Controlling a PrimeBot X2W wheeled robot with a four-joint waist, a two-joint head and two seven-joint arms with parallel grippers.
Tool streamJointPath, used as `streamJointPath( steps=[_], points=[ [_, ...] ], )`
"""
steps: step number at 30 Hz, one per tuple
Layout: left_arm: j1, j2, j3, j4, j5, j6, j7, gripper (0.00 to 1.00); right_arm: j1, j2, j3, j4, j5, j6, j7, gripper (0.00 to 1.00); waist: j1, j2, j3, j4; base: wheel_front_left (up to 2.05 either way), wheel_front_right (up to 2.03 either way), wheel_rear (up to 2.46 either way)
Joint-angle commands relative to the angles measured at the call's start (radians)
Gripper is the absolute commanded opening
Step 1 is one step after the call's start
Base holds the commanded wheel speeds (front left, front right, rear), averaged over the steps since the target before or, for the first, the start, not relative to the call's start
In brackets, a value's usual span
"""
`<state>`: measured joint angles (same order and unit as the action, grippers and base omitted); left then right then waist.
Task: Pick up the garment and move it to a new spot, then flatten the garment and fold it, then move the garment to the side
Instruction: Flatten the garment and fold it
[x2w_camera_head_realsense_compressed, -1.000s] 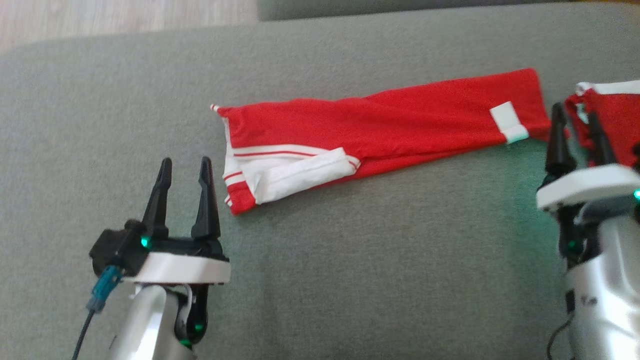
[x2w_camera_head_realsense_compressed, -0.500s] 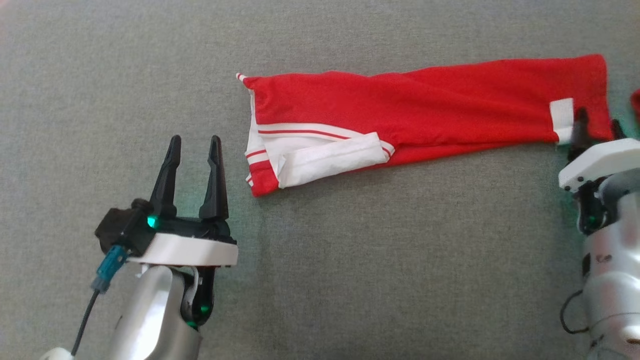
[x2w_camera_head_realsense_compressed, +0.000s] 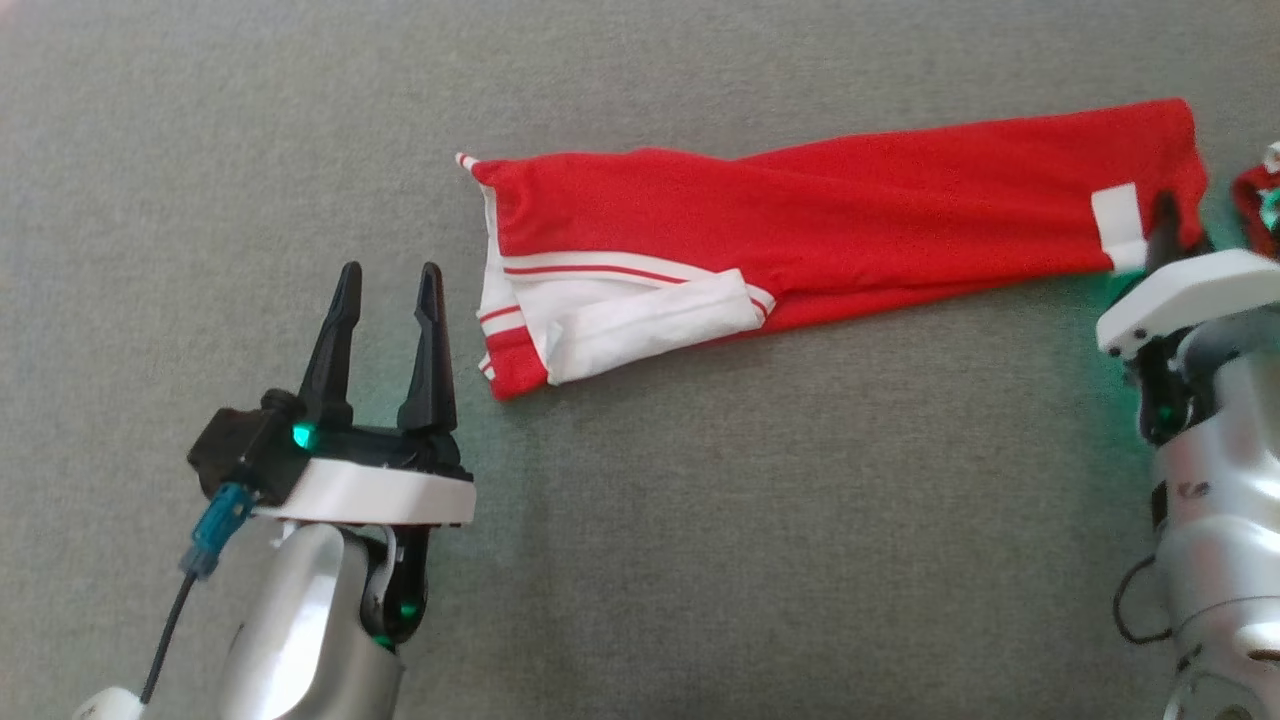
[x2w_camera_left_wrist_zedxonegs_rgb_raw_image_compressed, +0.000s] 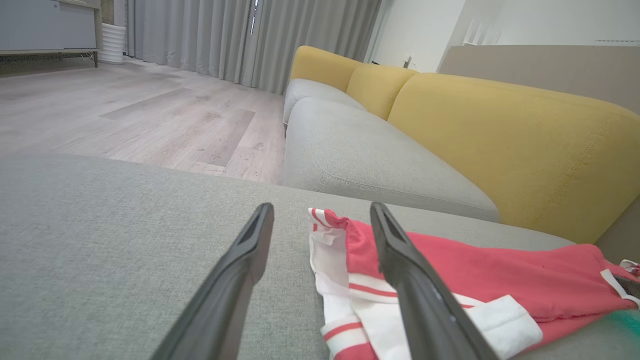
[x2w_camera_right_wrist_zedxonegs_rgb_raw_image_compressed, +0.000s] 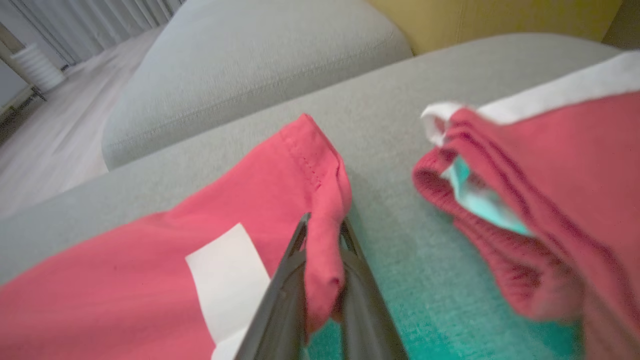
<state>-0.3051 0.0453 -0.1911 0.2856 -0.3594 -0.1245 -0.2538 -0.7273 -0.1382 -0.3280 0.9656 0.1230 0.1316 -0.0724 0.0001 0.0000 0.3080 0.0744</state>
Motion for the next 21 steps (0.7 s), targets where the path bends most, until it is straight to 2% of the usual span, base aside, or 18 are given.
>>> streamJointPath(
  steps=[1, 11, 16, 21],
  points=[
    [-0.024, 0.005, 0.036, -0.029, 0.01, -0.004, -0.008, 1.0, -0.024, -0.019, 0.021, -0.042, 0.013, -0.001, -0.015, 0.0, -0.0001, 0.0, -0.012, -0.01, 0.0, 0.0, 0.0],
    [0.019, 0.005, 0.037, -0.056, -0.006, -0.003, -0.008, 1.0, 0.067, -0.071, 0.107, -0.215, 0.154, -0.001, -0.008, 0.0, -0.0001, 0.0, -0.113, -0.061, 0.0, 0.0, 0.0],
    [0.044, 0.005, 0.041, -0.068, -0.007, 0.003, -0.008, 1.0, 0.099, -0.04, 0.182, -0.315, 0.2, -0.001, 0.024, 0.0, -0.0001, 0.0, -0.16, -0.053, 0.0, 0.0, 0.0],
    [0.058, 0.005, 0.043, -0.072, -0.014, 0.008, -0.008, 1.0, 0.127, 0.016, 0.283, -0.408, 0.228, -0.001, 0.068, 0.0, -0.0001, 0.0, -0.198, -0.012, 0.0, 0.0, 0.0]
  ],
)
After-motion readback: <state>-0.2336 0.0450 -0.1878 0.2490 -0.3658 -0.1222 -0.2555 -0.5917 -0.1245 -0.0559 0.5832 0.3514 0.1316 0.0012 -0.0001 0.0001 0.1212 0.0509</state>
